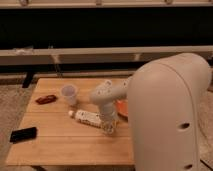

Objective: Wipe the white sponge on the table

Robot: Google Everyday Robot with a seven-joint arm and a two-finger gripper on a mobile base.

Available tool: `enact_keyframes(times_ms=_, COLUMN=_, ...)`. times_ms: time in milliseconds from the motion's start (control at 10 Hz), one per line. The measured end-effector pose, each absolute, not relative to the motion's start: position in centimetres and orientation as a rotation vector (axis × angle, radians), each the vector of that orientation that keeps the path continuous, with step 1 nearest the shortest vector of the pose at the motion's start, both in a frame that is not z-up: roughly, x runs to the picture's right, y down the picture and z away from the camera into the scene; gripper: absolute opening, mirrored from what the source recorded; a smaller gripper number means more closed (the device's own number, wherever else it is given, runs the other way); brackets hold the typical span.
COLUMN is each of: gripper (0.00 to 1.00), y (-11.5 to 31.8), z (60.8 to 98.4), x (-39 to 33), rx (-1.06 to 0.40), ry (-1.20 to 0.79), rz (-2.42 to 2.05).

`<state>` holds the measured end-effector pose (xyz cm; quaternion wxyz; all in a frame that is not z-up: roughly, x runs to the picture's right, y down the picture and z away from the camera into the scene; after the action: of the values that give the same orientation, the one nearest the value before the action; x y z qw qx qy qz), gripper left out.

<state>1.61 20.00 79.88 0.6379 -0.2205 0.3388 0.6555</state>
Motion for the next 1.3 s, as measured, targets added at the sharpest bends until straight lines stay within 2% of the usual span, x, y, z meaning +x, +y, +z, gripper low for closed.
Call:
enact_keyframes(times_ms=600, gripper=0.0, y=23.2, z=78.6, x=-3.0, rx=-0.578, ry=0.786, rz=1.324)
enact_keyframes(times_ms=1000, gripper=0.0, y=25.4, z=78.3, x=-2.5, rx=-0.622, ry=0.867, rz=1.266)
enact_keyframes(times_ms=1300, gripper=0.0, y=26.3, z=78.2, x=0.6, rx=-0.64, ry=0.93, rz=1.335)
